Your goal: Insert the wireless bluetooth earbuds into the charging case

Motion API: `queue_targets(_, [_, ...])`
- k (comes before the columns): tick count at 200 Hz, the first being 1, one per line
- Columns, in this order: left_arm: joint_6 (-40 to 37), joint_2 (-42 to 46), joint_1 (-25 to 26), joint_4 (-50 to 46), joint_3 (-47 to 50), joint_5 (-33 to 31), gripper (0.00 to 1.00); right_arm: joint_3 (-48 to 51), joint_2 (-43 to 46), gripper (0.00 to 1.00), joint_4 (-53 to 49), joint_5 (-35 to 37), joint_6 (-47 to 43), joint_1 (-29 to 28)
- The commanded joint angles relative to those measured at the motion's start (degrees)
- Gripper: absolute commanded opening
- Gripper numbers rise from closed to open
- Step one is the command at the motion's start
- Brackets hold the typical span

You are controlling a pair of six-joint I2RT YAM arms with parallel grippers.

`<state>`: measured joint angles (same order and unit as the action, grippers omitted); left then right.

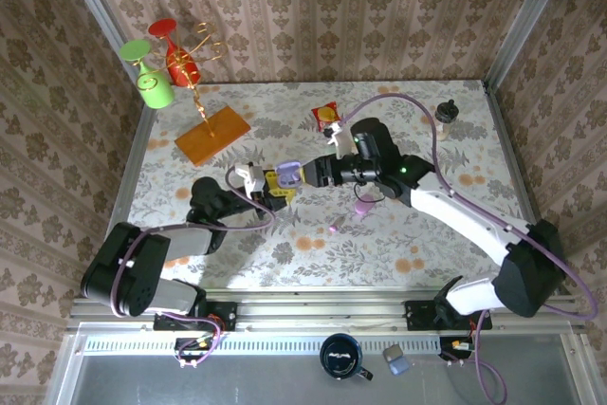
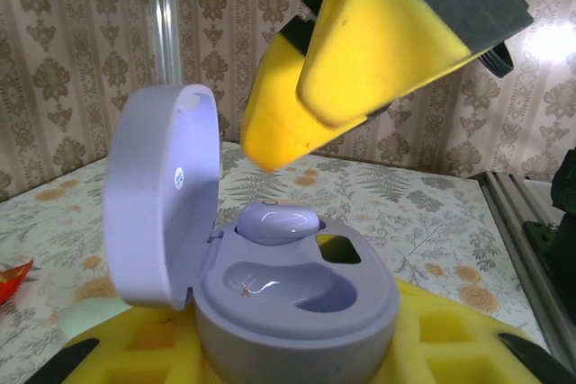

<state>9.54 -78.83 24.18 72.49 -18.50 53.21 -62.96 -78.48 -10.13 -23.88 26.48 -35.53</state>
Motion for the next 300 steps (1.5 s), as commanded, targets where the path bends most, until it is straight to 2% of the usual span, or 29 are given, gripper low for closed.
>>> queue_targets(1, [-1.7, 3.0, -1.9, 1.5, 2.5, -1.1, 0.24, 5.1, 2.9, 0.56, 11.1, 4.8, 6.8, 2.4])
queue_targets(15, [-1.6, 4.8, -3.1, 1.5, 4.4, -2.1, 0.24, 7.2, 2.1, 0.56, 14.6, 6.6, 10.1, 3.9])
queue_targets(47, [-1.6, 9.5, -4.7, 1.1, 7.6, -3.6, 0.24, 3.1, -7.2, 0.55, 9.8, 12.4, 9.9, 4.6])
queue_targets(73, [-1.9, 12.6, -4.8, -1.8, 8.5, -4.7, 0.24, -1.6, -16.8, 0.54, 10.7, 11.6, 12.6, 4.6])
queue_targets(115, [-3.3, 16.7, -4.6, -4.9, 10.1, -7.5, 0.23, -9.5, -30.8, 0.46, 12.1, 10.5, 20.0, 4.6])
queue_targets(161, [-9.1, 19.5, -4.2, -10.9, 10.9, -8.9, 0.23, -17.5, -42.1, 0.40, 13.1, 5.7, 24.5, 4.6])
queue_targets(252, [-12.8, 17.4, -4.1, -10.0, 12.7, -13.4, 0.20, -25.5, -51.3, 0.35, 11.4, 4.8, 26.2, 4.7])
queue_targets(300, [-10.4, 15.6, -4.6, -10.1, 10.8, -11.4, 0.20, -27.3, -53.1, 0.34, 9.1, 3.4, 25.5, 4.5])
